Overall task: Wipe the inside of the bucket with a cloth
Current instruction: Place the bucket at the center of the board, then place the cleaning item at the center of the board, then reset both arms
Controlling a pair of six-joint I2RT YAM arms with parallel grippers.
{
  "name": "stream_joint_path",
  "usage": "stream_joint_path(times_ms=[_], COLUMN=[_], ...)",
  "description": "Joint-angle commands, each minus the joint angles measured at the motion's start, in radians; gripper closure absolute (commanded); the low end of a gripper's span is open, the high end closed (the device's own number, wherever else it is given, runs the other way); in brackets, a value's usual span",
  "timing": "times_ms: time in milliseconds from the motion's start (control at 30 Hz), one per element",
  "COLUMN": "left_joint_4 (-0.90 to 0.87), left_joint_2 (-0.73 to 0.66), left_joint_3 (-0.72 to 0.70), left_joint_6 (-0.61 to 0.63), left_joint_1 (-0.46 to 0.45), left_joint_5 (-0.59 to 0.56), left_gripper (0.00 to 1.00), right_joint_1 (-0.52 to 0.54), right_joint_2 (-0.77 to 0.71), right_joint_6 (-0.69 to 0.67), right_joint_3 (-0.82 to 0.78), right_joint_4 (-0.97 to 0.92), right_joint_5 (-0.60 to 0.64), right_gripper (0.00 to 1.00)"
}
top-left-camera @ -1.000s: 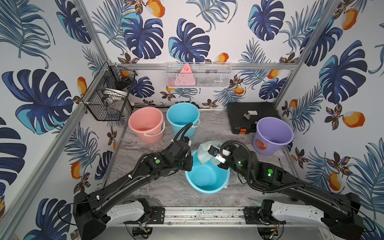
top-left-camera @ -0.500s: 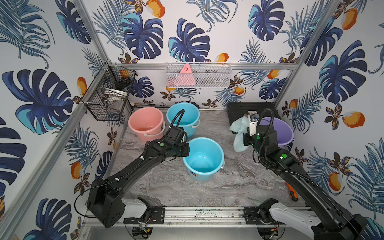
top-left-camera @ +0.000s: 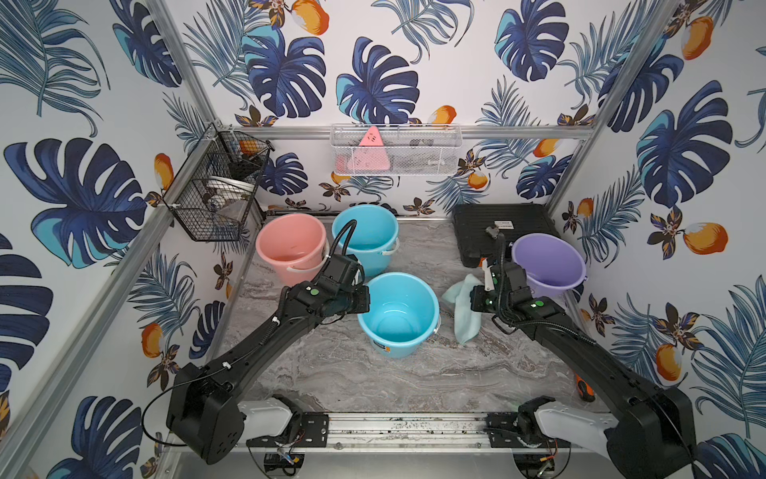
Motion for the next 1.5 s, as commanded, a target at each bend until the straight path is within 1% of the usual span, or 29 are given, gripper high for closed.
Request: stream_joint_path(times_ms=[0,67,100,133,167,267,300,367,467,533,633,733,800,833,967,1000,1067,1100,1167,1200,1233,1300,1367,1467], left_joint_4=[0.01,-0.003,-0.008,-0.012,-0.022,-0.031,-0.036,-0.047,-0.069,-0.089,-0.114,-0.135,-0.136,-0.134,-0.117,-0.113,-0.108,-0.103,-0.082,-0.068,-0.049,-0.024,0.012,0.115], left_joint_2=[-0.018,-0.028,-0.03,-0.027,-0.024,-0.025,-0.029,-0.038,-0.06,-0.079,-0.108,-0.133,-0.153,-0.161,-0.204,-0.215,-0.24,-0.251,-0.278,-0.289,-0.301,-0.32,-0.332,-0.338], left_joint_3=[0.002,0.006,0.009,0.011,0.018,0.018,0.02,0.022,0.032,0.039,0.045,0.05,0.047,0.043,0.019,0.013,0.002,-0.004,-0.025,-0.038,-0.053,-0.089,-0.131,-0.22], left_joint_6=[0.013,0.015,0.017,0.018,0.019,0.019,0.021,0.023,0.031,0.036,0.046,0.055,0.059,0.059,0.061,0.06,0.063,0.064,0.059,0.053,0.048,0.025,0.001,0.003], left_joint_1=[0.005,0.007,0.01,0.01,0.01,0.012,0.013,0.015,0.019,0.023,0.035,0.049,0.058,0.061,0.067,0.067,0.068,0.069,0.07,0.07,0.07,0.07,0.07,0.07], left_joint_5=[-0.034,-0.045,-0.045,-0.044,-0.043,-0.047,-0.052,-0.061,-0.081,-0.104,-0.133,-0.158,-0.177,-0.184,-0.233,-0.249,-0.296,-0.314,-0.359,-0.378,-0.403,-0.482,-0.581,-0.731], left_gripper=[0.86,0.83,0.81,0.78,0.73,0.63,0.59,0.53,0.44,0.39,0.34,0.31,0.29,0.28,0.2,0.17,0.13,0.11,0.04,0.01,0.01,0.01,0.01,0.01], right_joint_1=[0.0,0.001,0.001,0.001,0.001,0.001,0.0,0.001,0.001,0.001,-0.003,-0.005,-0.006,-0.005,-0.006,-0.006,-0.007,-0.008,-0.008,-0.008,-0.008,-0.007,-0.009,-0.012], right_joint_2=[0.059,0.087,0.099,0.108,0.116,0.119,0.114,0.103,0.088,0.079,0.072,0.073,0.069,0.064,0.034,0.031,0.038,0.04,0.027,0.014,-0.003,-0.036,-0.065,-0.083], right_joint_6=[0.112,0.117,0.123,0.122,0.114,0.097,0.093,0.085,0.062,0.043,0.017,-0.018,-0.056,-0.064,-0.084,-0.092,-0.133,-0.135,-0.14,-0.14,-0.134,-0.158,-0.188,-0.266], right_joint_3=[-0.018,-0.022,-0.021,-0.019,-0.009,0.022,0.033,0.053,0.095,0.127,0.178,0.228,0.243,0.244,0.248,0.257,0.294,0.325,0.345,0.337,0.317,0.236,0.138,-0.031], right_joint_4=[0.028,0.035,0.035,0.032,0.026,-0.007,-0.017,-0.043,-0.095,-0.138,-0.204,-0.265,-0.269,-0.267,-0.256,-0.268,-0.313,-0.336,-0.344,-0.328,-0.295,-0.193,-0.054,0.202], right_joint_5=[-0.195,-0.21,-0.209,-0.21,-0.214,-0.207,-0.2,-0.175,-0.132,-0.098,-0.072,-0.129,-0.248,-0.28,-0.307,-0.32,-0.384,-0.374,-0.307,-0.246,-0.153,0.016,0.145,0.256], right_gripper=[0.83,0.8,0.76,0.71,0.64,0.44,0.39,0.32,0.26,0.19,0.01,0.0,0.0,0.0,0.05,0.05,0.06,0.06,0.05,0.04,0.03,0.01,0.0,0.0])
